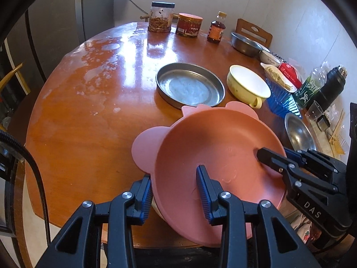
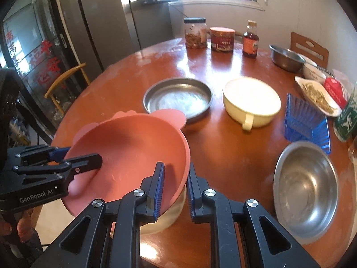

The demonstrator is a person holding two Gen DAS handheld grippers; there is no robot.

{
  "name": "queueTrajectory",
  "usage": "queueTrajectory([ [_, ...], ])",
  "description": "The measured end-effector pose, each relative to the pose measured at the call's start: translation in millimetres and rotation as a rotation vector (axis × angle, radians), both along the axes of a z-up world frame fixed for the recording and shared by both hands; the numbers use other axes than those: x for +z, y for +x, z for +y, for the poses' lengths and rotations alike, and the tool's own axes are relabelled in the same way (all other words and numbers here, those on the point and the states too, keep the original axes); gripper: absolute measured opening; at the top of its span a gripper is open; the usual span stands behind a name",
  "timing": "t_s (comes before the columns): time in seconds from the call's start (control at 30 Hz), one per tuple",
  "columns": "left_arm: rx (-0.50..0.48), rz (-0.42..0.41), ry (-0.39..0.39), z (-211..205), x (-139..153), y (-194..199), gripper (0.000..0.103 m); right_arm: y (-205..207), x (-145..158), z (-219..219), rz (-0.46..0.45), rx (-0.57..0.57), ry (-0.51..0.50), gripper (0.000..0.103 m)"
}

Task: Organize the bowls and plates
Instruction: 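Carry the pink plate with the left tool and lower it onto the shell plate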

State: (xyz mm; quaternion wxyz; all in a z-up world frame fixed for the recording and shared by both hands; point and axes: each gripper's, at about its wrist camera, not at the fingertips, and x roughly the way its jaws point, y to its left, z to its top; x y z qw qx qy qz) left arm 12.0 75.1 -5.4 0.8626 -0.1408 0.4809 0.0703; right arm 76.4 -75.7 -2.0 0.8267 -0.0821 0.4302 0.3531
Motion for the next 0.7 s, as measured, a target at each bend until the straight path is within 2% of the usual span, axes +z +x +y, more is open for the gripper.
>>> queueTrajectory([
  [0.33,0.010,0.019,0.013,3.7,-11.2,4.9,0.038,-1.7,-16.9,7.0,0.034,0.016,-0.037,0.021],
  [0.7,-0.008,0.013,0.045,0.2,-13.0,7.9,0.038,2.0,-21.7,9.2,0.048,0.007,-0.056,0.022],
])
